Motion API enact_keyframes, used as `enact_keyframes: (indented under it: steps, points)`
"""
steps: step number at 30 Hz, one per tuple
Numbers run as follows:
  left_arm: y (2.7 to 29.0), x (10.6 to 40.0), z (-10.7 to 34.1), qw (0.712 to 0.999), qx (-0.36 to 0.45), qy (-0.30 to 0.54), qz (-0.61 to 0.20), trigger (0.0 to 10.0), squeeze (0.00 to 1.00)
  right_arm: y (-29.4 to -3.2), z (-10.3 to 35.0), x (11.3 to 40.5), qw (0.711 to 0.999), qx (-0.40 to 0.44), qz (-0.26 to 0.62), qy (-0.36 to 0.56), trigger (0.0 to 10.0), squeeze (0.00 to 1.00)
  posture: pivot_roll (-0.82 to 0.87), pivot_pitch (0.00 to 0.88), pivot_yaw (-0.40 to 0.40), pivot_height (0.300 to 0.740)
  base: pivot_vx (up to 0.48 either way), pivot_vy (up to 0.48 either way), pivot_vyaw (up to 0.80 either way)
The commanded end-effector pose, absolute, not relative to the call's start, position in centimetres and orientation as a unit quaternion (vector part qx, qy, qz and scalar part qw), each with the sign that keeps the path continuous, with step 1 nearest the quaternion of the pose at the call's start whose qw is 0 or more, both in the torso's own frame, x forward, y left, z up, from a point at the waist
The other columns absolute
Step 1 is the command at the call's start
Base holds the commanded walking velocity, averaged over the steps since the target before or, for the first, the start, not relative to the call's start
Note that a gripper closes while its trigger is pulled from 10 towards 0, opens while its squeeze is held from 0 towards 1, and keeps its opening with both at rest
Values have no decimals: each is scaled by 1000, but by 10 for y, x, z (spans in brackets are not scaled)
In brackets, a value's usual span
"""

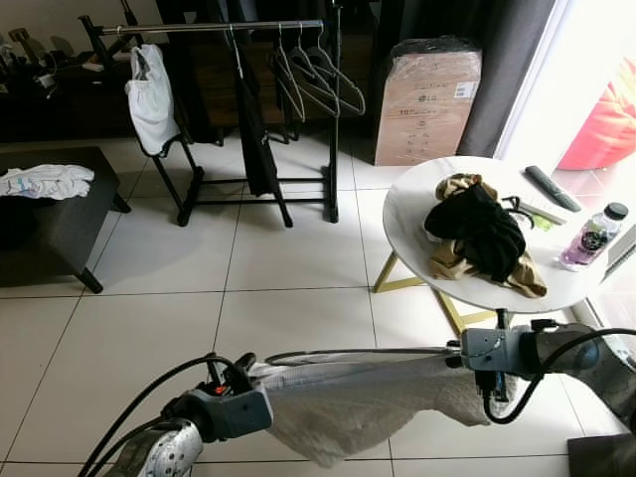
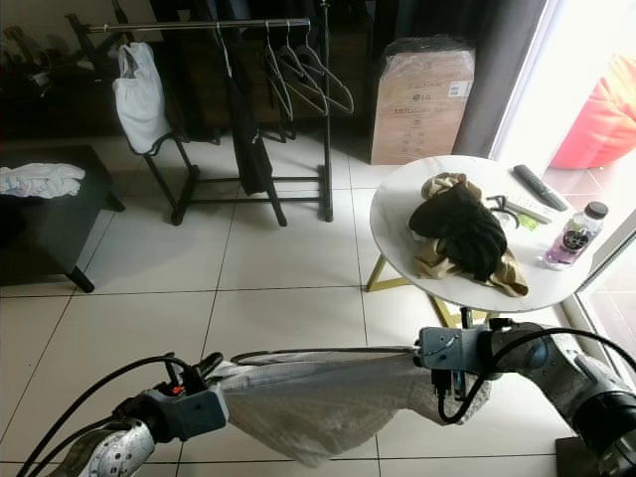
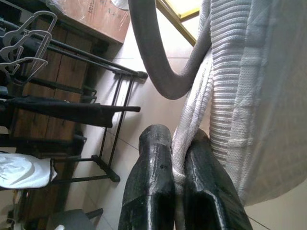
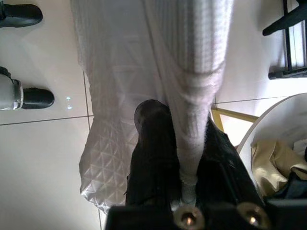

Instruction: Hang hanger

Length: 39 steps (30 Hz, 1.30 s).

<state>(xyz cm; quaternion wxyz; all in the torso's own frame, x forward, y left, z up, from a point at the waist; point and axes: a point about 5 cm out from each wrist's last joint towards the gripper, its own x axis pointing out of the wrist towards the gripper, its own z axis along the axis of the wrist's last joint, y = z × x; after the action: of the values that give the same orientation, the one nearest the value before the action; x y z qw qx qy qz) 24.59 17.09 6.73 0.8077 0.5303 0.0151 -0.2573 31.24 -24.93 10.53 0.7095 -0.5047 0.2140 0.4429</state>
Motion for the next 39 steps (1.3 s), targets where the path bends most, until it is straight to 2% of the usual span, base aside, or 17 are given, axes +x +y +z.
enact_keyframes:
  steps: [1,39]
  points:
    - [275,235,54,768,598,197,-115,0,0,-366,124,282,730,-498,262,387,0,0,-94,185,19,740,0,0,0]
    - [275,235,54,768,598,197,-115,0,0,-366,124,282,730,-498,262,387,0,0,-94,185,19,740,0,0,0]
